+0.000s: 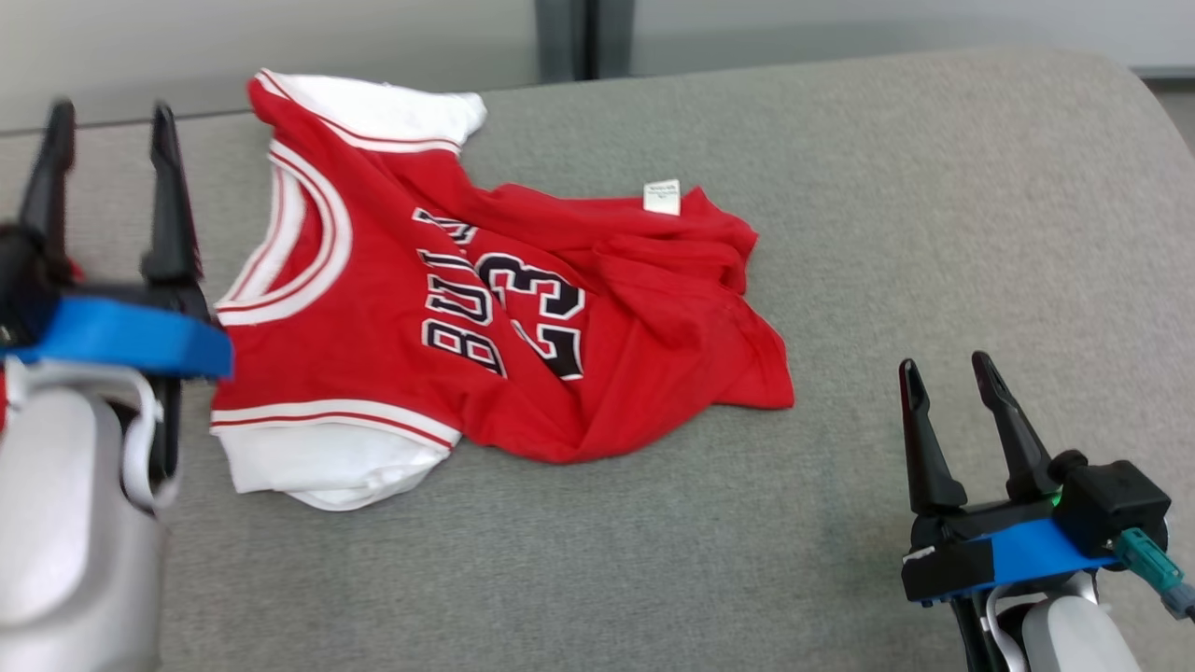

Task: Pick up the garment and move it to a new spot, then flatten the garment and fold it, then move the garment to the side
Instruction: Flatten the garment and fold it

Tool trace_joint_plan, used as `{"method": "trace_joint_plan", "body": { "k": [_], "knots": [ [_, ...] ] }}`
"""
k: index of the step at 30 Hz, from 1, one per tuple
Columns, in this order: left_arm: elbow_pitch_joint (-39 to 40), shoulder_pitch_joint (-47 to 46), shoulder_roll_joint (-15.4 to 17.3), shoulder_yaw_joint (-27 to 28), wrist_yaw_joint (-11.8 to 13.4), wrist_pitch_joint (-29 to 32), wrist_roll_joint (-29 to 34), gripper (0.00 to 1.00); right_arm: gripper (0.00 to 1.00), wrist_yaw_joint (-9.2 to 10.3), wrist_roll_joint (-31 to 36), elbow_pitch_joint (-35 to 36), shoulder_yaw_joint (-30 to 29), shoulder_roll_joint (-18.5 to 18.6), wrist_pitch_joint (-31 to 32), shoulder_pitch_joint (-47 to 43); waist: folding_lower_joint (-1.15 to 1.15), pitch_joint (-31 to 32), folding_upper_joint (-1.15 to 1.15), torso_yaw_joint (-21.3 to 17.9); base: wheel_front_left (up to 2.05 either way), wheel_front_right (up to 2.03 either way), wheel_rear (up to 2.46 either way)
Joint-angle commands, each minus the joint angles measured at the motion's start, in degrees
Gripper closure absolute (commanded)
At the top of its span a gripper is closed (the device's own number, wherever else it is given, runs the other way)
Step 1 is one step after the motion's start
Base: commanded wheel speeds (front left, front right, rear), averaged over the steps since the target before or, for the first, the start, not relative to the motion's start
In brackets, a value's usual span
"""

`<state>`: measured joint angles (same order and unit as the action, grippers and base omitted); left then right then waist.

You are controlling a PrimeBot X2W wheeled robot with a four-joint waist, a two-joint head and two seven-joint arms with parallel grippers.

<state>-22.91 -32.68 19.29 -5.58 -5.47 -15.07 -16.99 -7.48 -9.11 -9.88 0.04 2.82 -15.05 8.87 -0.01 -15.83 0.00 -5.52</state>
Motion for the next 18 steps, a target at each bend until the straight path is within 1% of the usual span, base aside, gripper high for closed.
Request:
{"method": "trace_joint_plan", "body": {
  "k": [1,6,9,13,15,16,18],
  "knots": [
    [1.54,2.66,-0.83,0.97,-0.22,-0.13,0.59,0.00,0.00,-0.02,0.53,-0.13,0.01,0.14,-0.18,-0.72,0.01,0.74,0.00,0.59,0.00,0.00,0.00],
    [7.53,11.72,-4.62,4.55,-0.78,-0.14,2.75,0.00,0.00,-0.03,1.11,-0.75,-0.63,0.14,-0.18,-2.17,0.01,3.78,0.00,3.54,0.00,0.00,0.00],
    [9.97,16.35,-6.39,5.63,-1.16,-0.14,4.12,0.00,0.00,-0.03,1.34,-0.99,-0.98,0.14,-0.18,-3.23,0.01,5.43,0.00,5.37,0.00,0.00,0.00],
    [12.22,21.35,-8.38,7.22,-1.61,-0.14,5.47,0.00,0.00,-0.03,1.40,-1.32,-0.97,0.14,-0.18,-4.47,0.01,7.14,0.00,7.30,0.00,0.00,0.00],
    [12.85,22.45,-8.74,7.47,-1.70,-0.14,5.92,0.00,0.00,-0.03,1.34,-1.38,-1.03,0.14,-0.18,-4.75,0.01,7.50,0.00,7.67,0.00,0.00,0.00],
    [13.45,24.26,-9.64,7.83,-1.71,-0.14,6.39,0.00,0.00,-0.03,1.08,-1.43,-1.18,0.14,-0.18,-5.17,0.01,8.12,0.00,8.48,0.00,0.00,0.00],
    [13.67,25.19,-9.88,7.95,-1.72,-0.14,6.65,0.00,0.00,-0.03,0.97,-1.53,-1.00,0.14,-0.18,-5.44,0.01,8.37,0.00,8.75,0.00,0.00,0.00]
  ]
}}
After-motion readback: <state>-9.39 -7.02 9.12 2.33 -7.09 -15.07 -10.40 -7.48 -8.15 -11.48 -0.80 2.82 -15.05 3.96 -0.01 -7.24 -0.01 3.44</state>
